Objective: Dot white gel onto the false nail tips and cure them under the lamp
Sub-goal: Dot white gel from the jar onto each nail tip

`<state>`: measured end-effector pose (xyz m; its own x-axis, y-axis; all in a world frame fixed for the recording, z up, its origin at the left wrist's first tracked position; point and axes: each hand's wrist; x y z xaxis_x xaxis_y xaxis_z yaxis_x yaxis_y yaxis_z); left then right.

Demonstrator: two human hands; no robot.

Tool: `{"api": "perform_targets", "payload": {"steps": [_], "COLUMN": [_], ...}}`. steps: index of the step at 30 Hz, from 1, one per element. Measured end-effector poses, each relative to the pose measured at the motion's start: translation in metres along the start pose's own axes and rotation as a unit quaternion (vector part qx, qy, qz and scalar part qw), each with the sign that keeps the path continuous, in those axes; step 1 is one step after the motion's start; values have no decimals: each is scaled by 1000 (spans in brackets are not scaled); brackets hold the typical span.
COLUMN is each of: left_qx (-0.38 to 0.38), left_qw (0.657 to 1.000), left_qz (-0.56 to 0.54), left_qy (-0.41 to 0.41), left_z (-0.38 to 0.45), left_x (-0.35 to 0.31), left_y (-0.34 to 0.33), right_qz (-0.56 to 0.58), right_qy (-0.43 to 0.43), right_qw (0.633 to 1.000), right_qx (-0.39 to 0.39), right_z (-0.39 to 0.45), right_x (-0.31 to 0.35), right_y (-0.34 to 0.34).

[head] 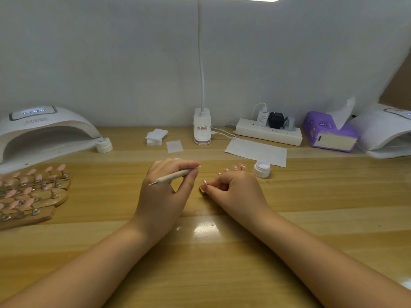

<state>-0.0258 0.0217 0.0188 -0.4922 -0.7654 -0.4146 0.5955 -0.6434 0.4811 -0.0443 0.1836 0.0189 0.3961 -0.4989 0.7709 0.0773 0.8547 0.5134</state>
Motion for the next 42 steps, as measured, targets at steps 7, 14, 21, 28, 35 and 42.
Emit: {"api": "perform_targets", "payload": {"steps": [7, 14, 21, 28, 35, 42], "left_qx": [9, 18, 26, 74, 111, 145], "left_qw": [1000, 999, 998, 987, 976, 971], "left_qz": [-1, -23, -22, -110, -141, -134], "left_qy": [11, 43, 48, 93, 120, 137], "left_z": [-2, -2, -2, -3, -7, -9], "left_x": [0, 2, 3, 2, -4, -5], "left_y": [1, 2, 3, 2, -3, -7], "right_qz": [-92, -273, -231, -133, -195, -134], "right_qy": [20, -67, -148, -142, -94, -96], "right_qw": [994, 958, 958, 976, 971, 983], "right_qx": [48, 64, 80, 102, 99, 78], "right_z": [0, 19, 27, 30, 32, 32], "right_x": [3, 10, -19, -43, -49, -53], "right_y": [5, 58, 74, 75, 67, 68]}}
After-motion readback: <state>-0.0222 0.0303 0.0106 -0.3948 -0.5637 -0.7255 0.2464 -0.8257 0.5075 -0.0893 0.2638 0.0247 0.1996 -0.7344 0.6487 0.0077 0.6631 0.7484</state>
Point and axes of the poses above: each hand's wrist, its own z-axis towards the middle knuckle, its own y-axis out of the back of the hand, x = y × z, and after that the axes turned 13 degrees about z, right-handed
